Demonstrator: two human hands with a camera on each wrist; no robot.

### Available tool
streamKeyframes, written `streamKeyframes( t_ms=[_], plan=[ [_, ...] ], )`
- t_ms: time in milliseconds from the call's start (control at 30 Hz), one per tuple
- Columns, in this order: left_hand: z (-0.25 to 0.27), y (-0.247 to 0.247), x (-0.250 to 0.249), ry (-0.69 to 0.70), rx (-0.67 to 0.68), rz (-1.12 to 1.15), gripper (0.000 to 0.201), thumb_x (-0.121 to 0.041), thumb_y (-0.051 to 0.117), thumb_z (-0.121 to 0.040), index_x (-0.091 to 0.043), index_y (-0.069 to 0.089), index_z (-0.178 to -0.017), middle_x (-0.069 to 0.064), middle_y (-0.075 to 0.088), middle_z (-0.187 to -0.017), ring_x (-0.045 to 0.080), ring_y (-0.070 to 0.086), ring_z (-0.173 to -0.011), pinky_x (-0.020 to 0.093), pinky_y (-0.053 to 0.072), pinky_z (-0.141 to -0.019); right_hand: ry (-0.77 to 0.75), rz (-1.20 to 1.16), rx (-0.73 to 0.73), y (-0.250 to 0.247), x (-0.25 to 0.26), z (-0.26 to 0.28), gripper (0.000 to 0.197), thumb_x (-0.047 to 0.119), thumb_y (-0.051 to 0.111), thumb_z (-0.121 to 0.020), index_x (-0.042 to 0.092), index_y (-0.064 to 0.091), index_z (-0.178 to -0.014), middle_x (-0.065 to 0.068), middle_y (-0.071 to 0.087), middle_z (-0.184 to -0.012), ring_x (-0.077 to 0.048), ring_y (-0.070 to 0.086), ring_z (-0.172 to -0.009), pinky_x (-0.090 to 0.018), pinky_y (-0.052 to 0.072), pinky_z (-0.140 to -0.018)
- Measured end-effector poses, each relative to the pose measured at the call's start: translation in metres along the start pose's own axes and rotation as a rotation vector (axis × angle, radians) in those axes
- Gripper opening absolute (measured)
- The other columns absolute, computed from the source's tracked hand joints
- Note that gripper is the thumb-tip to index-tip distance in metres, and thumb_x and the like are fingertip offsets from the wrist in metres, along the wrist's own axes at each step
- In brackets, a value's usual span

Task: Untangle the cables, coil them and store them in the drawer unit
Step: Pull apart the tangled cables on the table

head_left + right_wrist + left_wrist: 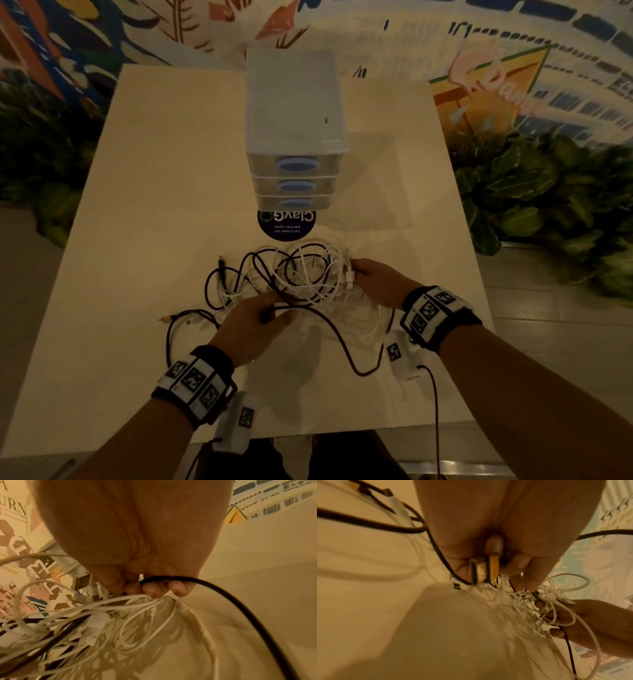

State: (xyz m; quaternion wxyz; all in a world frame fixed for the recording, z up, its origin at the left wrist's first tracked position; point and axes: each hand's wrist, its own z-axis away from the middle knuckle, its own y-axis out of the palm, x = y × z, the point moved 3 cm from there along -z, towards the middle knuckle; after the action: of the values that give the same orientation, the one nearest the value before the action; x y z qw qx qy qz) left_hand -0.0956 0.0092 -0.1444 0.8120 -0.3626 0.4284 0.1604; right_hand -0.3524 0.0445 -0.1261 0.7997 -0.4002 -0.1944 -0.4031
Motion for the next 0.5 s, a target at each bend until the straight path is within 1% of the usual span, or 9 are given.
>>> streamKeyframes(
  t_ms=[67,133,200,267,333,367,433,467,500],
  plan=[
    [-0.002,0.0,-0.003,-0.004,0.033,0.034,0.019,-0.043,0.066,-0.094,-0.048,0.069,-0.113,0.004,0.049,-0.063,0.01,0.041,-0.05,0.025,0.038,-0.057,-0.031,-0.037,0.001,0.0,0.006,0.003,0.034,0.017,0.04,-0.109,0.016,0.059,-0.137,0.004,0.057,-0.123,-0.016,0.052,-0.117,-0.031,0.038,-0.109],
    [-0.004,-0.002,-0.006,0.008,0.006,0.062,0.016,-0.045,0.065,-0.094,-0.049,0.071,-0.109,0.013,0.058,-0.069,0.019,0.043,-0.052,0.028,0.039,-0.057,-0.065,-0.072,0.01,-0.001,0.011,0.006,0.032,0.017,0.041,-0.109,0.017,0.061,-0.134,0.007,0.058,-0.118,-0.012,0.054,-0.11,-0.025,0.04,-0.101],
    [-0.006,-0.003,-0.01,0.008,-0.045,0.108,0.012,-0.041,0.065,-0.096,-0.045,0.073,-0.102,0.011,0.052,-0.063,0.013,0.038,-0.05,0.028,0.034,-0.054,-0.071,-0.079,-0.004,-0.003,0.009,0.006,0.032,0.02,0.042,-0.109,0.016,0.062,-0.133,0.008,0.059,-0.117,-0.011,0.054,-0.107,-0.02,0.038,-0.093],
    [-0.006,-0.002,-0.015,0.009,-0.066,0.156,0.011,-0.036,0.064,-0.098,-0.038,0.074,-0.1,0.007,0.05,-0.06,0.013,0.037,-0.05,0.029,0.031,-0.053,-0.095,-0.029,-0.052,-0.005,0.003,0.003,0.029,0.024,0.046,-0.108,0.018,0.065,-0.128,0.001,0.064,-0.119,-0.017,0.058,-0.108,-0.029,0.041,-0.095],
    [-0.006,-0.002,-0.02,0.019,-0.082,0.141,0.012,-0.037,0.06,-0.099,-0.035,0.072,-0.1,0.013,0.06,-0.066,0.023,0.044,-0.053,0.03,0.035,-0.056,-0.12,0.041,-0.106,-0.008,-0.005,0.0,0.022,0.024,0.05,-0.106,0.018,0.068,-0.116,-0.005,0.066,-0.112,-0.022,0.059,-0.102,-0.034,0.042,-0.091],
    [-0.006,-0.002,-0.022,0.022,-0.091,0.124,0.012,-0.038,0.059,-0.1,-0.034,0.07,-0.1,0.012,0.064,-0.07,0.026,0.05,-0.056,0.029,0.037,-0.058,-0.125,0.057,-0.133,-0.009,-0.01,-0.002,0.018,0.024,0.05,-0.105,0.02,0.067,-0.111,-0.005,0.066,-0.108,-0.022,0.059,-0.097,-0.035,0.043,-0.088],
    [-0.007,-0.003,-0.025,0.018,-0.102,0.102,0.011,-0.037,0.058,-0.101,-0.033,0.068,-0.099,0.001,0.064,-0.066,0.016,0.054,-0.055,0.026,0.041,-0.056,-0.141,0.06,-0.227,-0.017,-0.016,-0.001,0.016,0.025,0.051,-0.104,0.025,0.065,-0.111,-0.001,0.065,-0.104,-0.018,0.06,-0.094,-0.036,0.047,-0.087],
    [-0.007,-0.003,-0.026,0.02,-0.102,0.087,0.009,-0.036,0.058,-0.101,-0.033,0.067,-0.099,-0.004,0.065,-0.066,0.012,0.056,-0.056,0.03,0.045,-0.056,-0.159,0.071,-0.319,-0.023,-0.015,0.003,0.017,0.025,0.052,-0.104,0.027,0.065,-0.113,0.002,0.064,-0.104,-0.016,0.06,-0.093,-0.034,0.049,-0.087],
    [-0.007,-0.003,-0.028,0.017,-0.098,0.075,0.008,-0.036,0.058,-0.101,-0.034,0.066,-0.099,-0.009,0.068,-0.068,0.014,0.06,-0.059,0.036,0.049,-0.059,-0.204,0.079,-0.436,-0.029,-0.01,0.011,0.016,0.025,0.054,-0.102,0.028,0.066,-0.113,0.005,0.063,-0.101,-0.013,0.06,-0.092,-0.032,0.049,-0.086]
  ],
)
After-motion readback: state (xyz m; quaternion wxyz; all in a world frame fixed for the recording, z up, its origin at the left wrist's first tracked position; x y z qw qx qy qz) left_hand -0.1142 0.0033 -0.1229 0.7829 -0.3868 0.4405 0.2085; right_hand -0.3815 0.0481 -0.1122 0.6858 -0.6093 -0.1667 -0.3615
